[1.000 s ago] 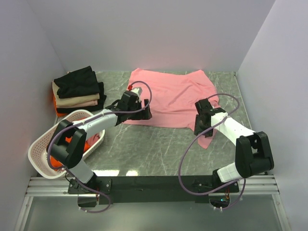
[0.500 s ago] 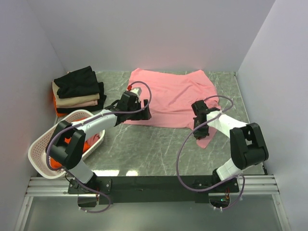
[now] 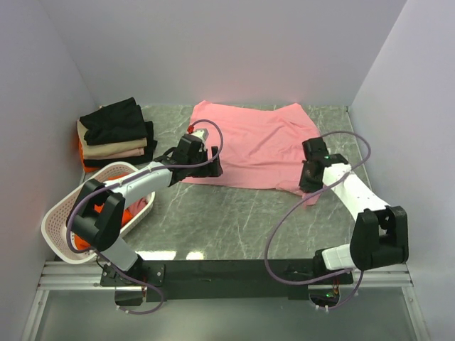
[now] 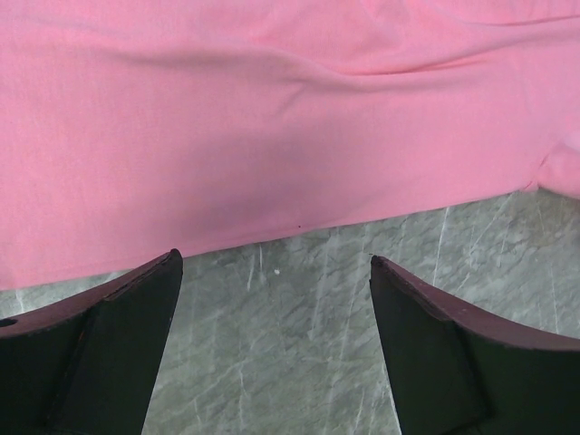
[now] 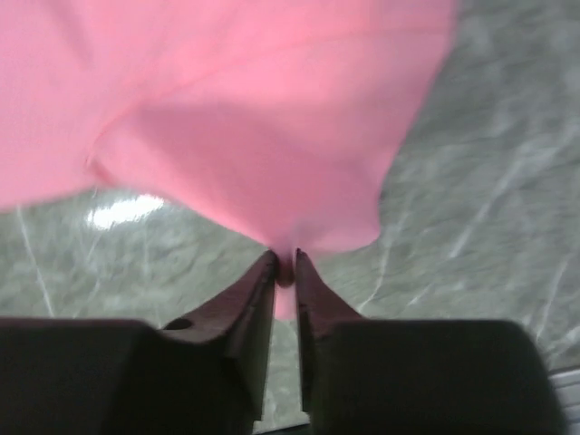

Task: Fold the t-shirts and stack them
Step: Flatten the tshirt out

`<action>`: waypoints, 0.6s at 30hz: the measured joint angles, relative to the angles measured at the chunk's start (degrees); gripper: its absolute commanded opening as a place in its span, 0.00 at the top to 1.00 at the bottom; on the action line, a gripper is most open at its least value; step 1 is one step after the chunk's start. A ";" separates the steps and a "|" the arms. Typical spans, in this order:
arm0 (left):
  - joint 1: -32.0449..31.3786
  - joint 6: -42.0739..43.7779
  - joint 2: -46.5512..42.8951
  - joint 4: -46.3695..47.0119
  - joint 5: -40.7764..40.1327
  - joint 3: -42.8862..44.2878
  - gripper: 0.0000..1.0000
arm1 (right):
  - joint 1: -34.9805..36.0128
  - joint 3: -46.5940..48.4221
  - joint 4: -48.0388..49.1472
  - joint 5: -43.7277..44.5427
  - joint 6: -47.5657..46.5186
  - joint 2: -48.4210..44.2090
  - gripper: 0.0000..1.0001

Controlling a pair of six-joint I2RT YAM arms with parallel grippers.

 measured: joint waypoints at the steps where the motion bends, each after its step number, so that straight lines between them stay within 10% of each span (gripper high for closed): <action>1: 0.00 0.00 0.00 0.00 0.00 0.00 0.10 | -0.87 0.50 0.00 0.70 -0.13 -0.09 0.74; 8: 0.04 0.17 -0.02 -0.48 0.09 0.00 0.09 | -3.37 2.49 -1.42 9.55 0.81 5.31 0.53; 18: 0.11 0.22 -0.42 -1.05 0.33 0.00 0.10 | 5.11 -0.04 0.09 0.94 0.83 -4.55 0.57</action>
